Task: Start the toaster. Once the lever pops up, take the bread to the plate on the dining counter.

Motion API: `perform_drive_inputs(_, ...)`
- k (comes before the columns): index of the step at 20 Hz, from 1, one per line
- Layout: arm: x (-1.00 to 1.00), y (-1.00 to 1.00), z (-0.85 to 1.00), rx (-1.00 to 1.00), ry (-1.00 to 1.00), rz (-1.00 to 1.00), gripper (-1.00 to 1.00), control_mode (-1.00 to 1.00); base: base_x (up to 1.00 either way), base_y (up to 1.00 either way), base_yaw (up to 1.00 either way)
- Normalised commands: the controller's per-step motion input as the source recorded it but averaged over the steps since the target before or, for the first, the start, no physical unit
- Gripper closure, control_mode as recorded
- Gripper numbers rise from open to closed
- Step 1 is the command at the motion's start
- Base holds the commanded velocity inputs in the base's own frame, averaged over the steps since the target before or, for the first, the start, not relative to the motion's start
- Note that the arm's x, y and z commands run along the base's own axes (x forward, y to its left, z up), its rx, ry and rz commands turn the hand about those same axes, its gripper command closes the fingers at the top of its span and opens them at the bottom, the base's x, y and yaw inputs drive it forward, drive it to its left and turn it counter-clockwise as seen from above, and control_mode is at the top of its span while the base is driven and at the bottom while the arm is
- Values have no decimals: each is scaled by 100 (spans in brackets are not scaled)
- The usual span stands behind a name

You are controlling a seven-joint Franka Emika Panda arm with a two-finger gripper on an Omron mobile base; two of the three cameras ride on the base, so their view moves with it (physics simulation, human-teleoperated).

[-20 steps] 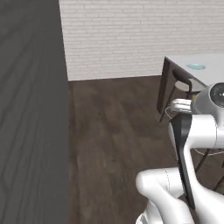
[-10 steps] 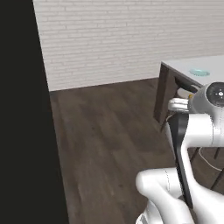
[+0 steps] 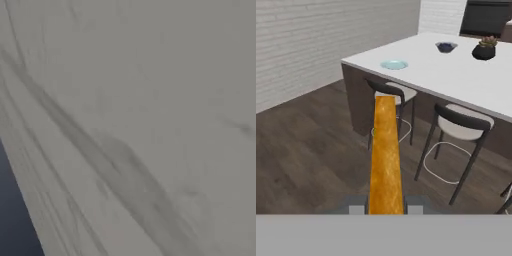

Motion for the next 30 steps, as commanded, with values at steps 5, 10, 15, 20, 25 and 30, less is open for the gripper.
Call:
perform_drive_inputs(5, 0, 0, 0, 0, 0, 0, 100, 100, 100, 46, -45)
perform_drive_inputs(10, 0, 0, 0, 0, 0, 0, 100, 100, 100, 50, -48)
perform_drive_inputs(15, 0, 0, 0, 0, 0, 0, 100, 100, 100, 48, -46)
perform_drive_inputs(20, 0, 0, 0, 0, 0, 0, 100, 100, 100, 38, -41)
perform_drive_inputs(25, 0, 0, 0, 0, 0, 0, 100, 100, 100, 21, -42)
perform_drive_inputs(30, 0, 0, 0, 0, 0, 0, 100, 100, 100, 1, -47)
